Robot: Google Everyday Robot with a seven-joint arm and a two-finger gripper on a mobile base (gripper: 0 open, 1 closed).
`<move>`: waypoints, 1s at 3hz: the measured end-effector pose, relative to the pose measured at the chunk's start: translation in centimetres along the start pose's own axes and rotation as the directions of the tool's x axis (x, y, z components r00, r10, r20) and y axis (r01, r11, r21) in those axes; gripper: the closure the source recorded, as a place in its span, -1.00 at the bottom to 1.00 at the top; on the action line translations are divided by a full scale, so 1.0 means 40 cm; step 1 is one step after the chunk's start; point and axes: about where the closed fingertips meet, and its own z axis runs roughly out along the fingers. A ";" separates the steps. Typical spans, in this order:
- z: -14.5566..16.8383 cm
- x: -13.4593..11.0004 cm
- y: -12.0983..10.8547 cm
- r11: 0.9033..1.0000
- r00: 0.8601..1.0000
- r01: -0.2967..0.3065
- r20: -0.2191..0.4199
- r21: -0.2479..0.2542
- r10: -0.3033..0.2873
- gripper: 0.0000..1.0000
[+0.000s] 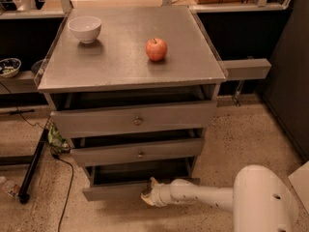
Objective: Open bottom drawer
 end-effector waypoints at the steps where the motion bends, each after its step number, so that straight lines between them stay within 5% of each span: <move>1: 0.000 0.000 0.000 1.000 1.000 0.000 0.000 0.000 0.000 1.00; 3: -0.012 -0.008 -0.011 1.000 1.000 0.000 0.000 0.000 0.000 1.00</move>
Offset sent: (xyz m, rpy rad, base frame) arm 0.0000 0.0000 0.0000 0.0000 0.0000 0.0000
